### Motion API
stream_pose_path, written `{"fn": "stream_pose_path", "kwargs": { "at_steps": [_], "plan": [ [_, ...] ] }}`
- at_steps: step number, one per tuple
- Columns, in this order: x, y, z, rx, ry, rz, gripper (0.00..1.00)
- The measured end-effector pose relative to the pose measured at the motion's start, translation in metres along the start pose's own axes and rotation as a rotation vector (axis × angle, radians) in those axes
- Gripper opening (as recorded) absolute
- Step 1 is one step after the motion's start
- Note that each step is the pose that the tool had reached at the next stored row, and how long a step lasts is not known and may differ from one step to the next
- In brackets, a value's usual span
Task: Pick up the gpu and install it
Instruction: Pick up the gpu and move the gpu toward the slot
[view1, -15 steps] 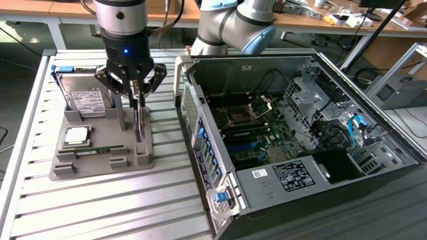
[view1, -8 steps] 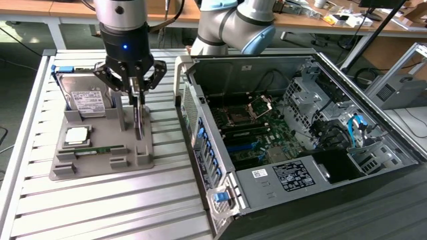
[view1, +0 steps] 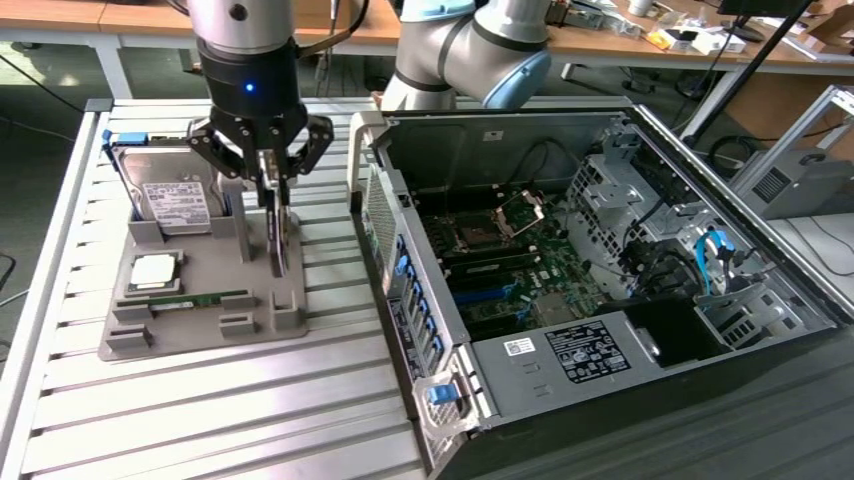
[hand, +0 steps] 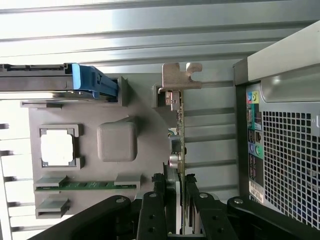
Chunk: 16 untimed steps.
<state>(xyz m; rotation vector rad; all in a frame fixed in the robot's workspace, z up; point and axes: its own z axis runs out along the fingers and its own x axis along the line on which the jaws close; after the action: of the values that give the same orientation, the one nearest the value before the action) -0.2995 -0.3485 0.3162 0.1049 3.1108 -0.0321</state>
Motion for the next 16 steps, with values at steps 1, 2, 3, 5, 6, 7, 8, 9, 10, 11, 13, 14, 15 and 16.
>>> {"fn": "stream_pose_path", "kwargs": {
  "at_steps": [1,2,3,5,6,7,8,9,10,11,13,14,15,16],
  "plan": [
    [0.0,0.0,-0.0007,0.0,0.0,0.0,0.27],
    [0.0,0.0,-0.0013,0.0,0.0,0.0,0.27],
    [-0.0001,0.0,-0.0021,0.0,0.0,0.0,0.27],
    [-0.0001,-0.0001,-0.0036,0.0,0.0,0.0,0.27],
    [-0.0001,-0.0001,-0.0041,0.0,0.0,0.0,0.27],
    [-0.0001,-0.0001,-0.0048,0.0,0.0,0.0,0.27],
    [-0.0001,-0.0001,-0.0055,0.0,0.0,0.0,0.27],
    [-0.0002,-0.0001,-0.0062,0.0,0.0,0.0,0.27],
    [-0.0002,-0.0001,-0.0068,0.0001,0.0001,0.0,0.27],
    [-0.0002,-0.0001,-0.0074,0.0,0.0,0.0,0.27],
    [-0.0002,-0.0002,-0.0086,0.0,0.0,0.0,0.27],
    [-0.0003,-0.0002,-0.0092,0.0,0.0,0.0,0.27],
    [-0.0003,-0.0002,-0.0096,0.0,0.0,0.0,0.27],
    [-0.0003,-0.0002,-0.0102,0.0,0.0001,0.0,0.27]
  ]
}}
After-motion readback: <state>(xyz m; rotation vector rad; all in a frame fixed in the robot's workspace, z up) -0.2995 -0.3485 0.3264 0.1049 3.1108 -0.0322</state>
